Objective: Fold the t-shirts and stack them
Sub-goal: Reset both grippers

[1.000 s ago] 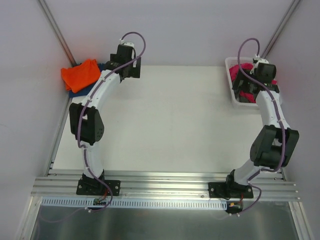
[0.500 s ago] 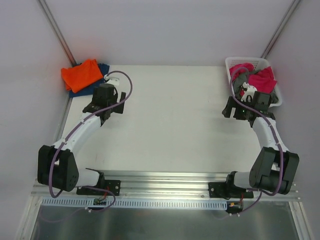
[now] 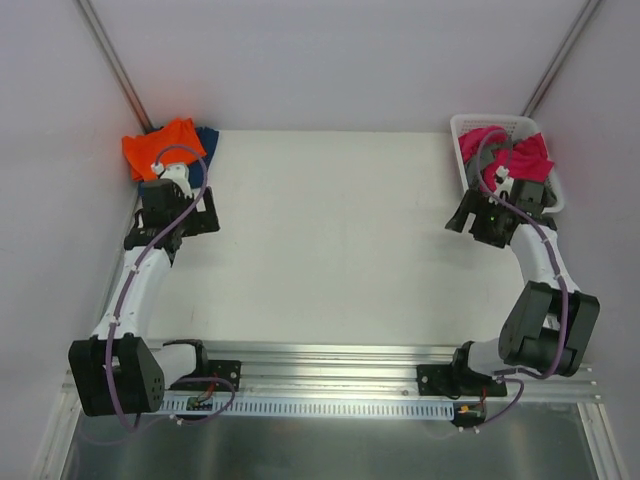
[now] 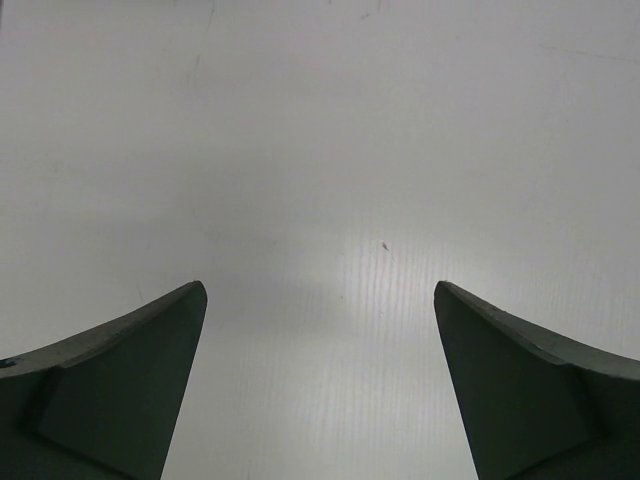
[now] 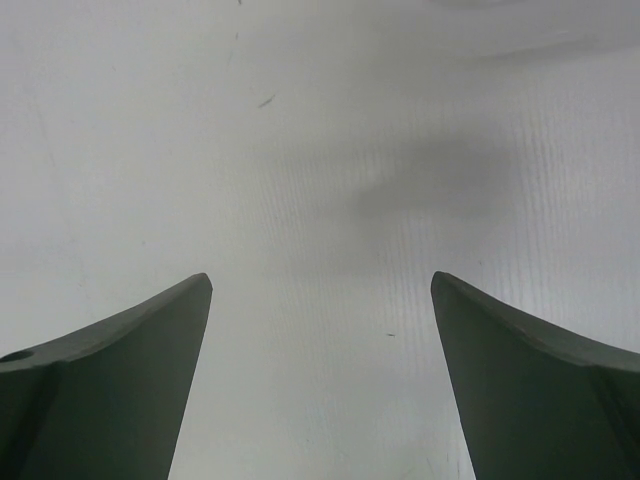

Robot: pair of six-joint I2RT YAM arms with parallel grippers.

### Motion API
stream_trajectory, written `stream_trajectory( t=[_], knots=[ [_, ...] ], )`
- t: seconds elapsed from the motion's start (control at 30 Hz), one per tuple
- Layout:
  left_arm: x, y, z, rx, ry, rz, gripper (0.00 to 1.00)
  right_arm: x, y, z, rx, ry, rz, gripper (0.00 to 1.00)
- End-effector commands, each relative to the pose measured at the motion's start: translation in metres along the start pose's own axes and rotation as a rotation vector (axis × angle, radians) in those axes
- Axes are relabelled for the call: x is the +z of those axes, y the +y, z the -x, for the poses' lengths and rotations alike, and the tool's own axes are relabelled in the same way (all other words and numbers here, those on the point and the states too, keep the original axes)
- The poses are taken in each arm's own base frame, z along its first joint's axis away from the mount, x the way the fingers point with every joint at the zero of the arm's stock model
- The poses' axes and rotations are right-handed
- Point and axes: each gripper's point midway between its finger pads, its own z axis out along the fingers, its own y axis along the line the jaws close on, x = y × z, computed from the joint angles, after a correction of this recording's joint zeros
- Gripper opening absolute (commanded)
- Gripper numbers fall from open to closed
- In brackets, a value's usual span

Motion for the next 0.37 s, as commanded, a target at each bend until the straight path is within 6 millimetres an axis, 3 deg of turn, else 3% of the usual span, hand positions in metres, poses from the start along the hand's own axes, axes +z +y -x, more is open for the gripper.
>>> stream_trajectory(
  t=[0.0, 0.27, 0.33],
  knots=[
    [-0.013, 0.008, 0.01, -0.062, -0.041, -0.008, 0.99, -0.039, 0.012, 0.039, 0.054, -0.151, -0.036, 0.97],
    [-0.024, 0.015, 0.0, -0.121, -0.057, -0.042, 0.99, -0.043, 0.025, 0.027, 0.087, -0.166, 0.037, 0.97],
    [-0.025, 0.016, -0.002, -0.146, -0.068, -0.055, 0.99, -0.046, 0.004, 0.029, 0.148, -0.192, -0.097, 0.97]
  ],
)
